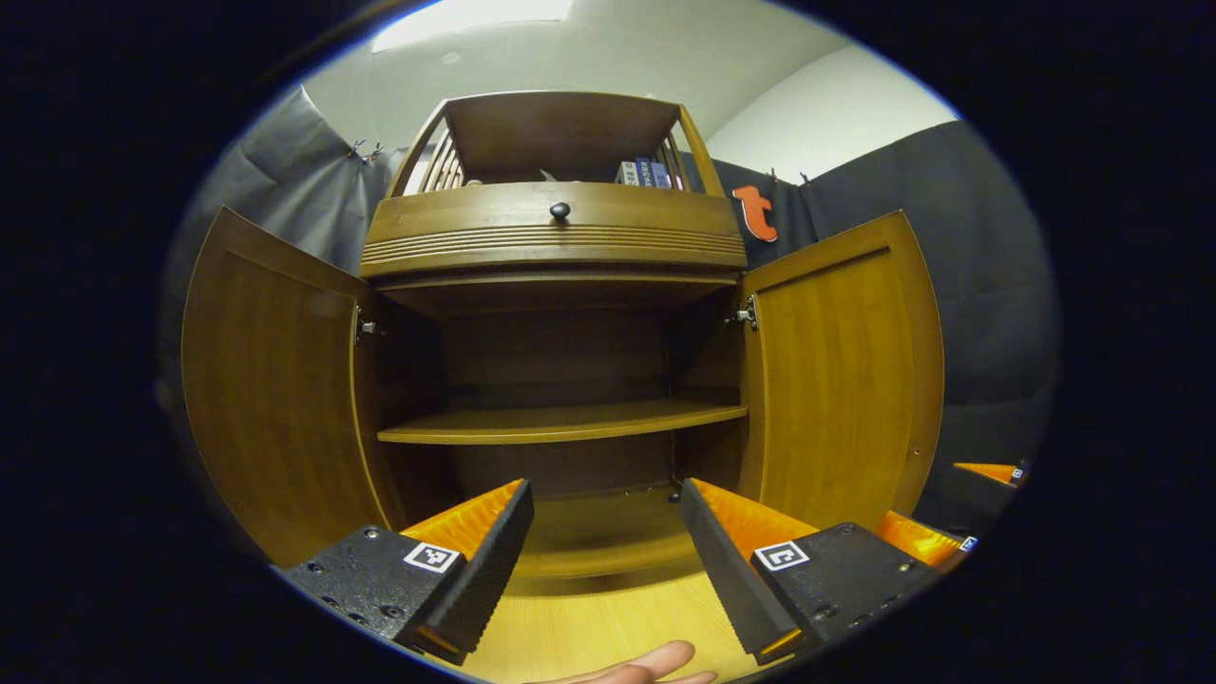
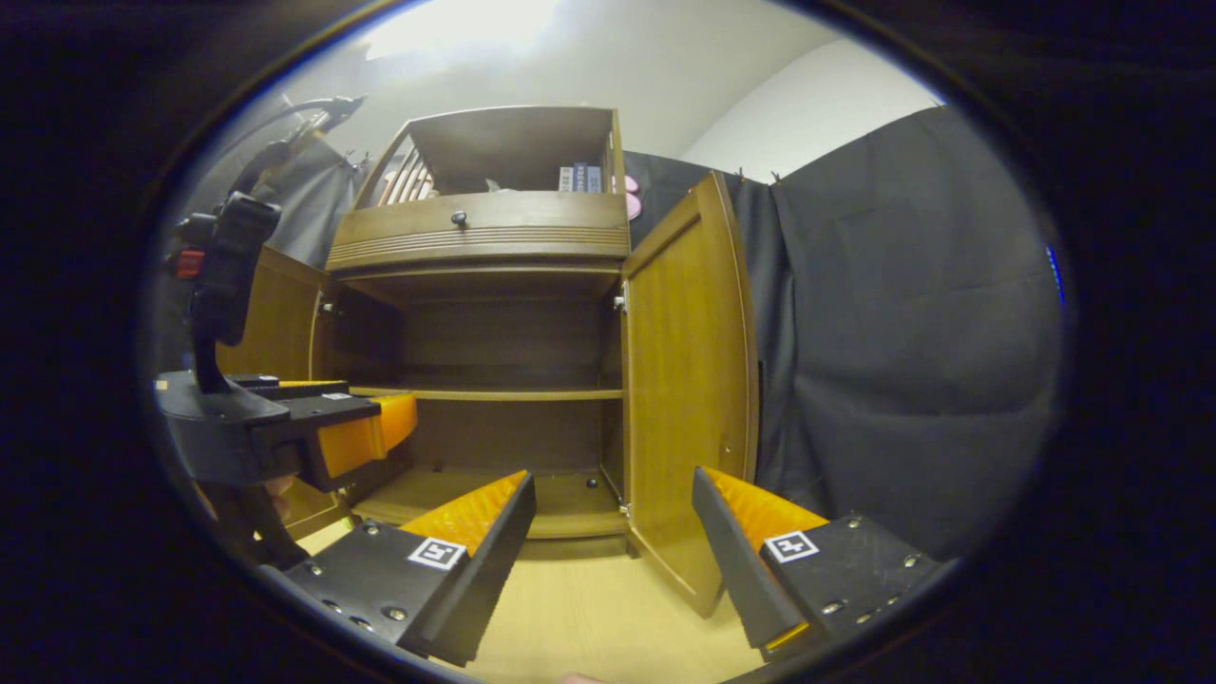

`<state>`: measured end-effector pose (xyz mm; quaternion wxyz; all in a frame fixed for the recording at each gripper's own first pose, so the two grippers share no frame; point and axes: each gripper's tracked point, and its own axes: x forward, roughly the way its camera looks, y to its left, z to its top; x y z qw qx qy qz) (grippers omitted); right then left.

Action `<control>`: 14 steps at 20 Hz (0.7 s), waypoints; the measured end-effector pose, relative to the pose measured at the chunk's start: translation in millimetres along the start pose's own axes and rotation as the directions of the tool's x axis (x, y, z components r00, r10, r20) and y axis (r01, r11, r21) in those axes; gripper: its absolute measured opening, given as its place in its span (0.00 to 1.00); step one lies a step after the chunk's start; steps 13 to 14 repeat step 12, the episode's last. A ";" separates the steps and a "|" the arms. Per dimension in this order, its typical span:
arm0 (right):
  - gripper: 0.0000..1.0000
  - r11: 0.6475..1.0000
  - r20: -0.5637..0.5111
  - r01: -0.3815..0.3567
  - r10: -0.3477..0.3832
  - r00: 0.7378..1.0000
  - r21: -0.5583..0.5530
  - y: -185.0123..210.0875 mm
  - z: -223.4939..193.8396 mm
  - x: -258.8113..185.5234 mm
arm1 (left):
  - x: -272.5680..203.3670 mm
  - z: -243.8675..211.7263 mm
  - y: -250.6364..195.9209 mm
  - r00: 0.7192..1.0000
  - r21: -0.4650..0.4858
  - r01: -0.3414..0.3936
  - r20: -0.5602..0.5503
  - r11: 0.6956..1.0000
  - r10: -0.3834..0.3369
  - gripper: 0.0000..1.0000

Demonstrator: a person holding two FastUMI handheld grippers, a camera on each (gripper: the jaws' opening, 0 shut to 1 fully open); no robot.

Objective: Open the right door of the double-door shoe cabinet with the right hand, and open the left door with the left hand.

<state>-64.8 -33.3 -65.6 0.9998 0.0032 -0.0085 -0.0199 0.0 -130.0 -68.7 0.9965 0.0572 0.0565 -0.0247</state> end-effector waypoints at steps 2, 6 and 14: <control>0.98 1.000 0.011 -0.001 0.000 1.000 0.009 -1.2 3.1 -2.0 | -1.7 2.0 3.4 1.000 -0.005 -0.010 0.002 1.000 0.010 0.97; 0.98 1.000 0.027 -0.012 0.012 1.000 0.026 0.8 8.3 -3.4 | -5.0 4.4 8.9 1.000 -0.012 -0.021 0.003 1.000 0.021 0.97; 0.98 0.999 0.039 -0.038 0.037 0.999 0.025 10.5 9.3 -4.3 | -11.9 12.6 9.8 1.000 -0.013 -0.009 0.027 1.000 0.010 0.97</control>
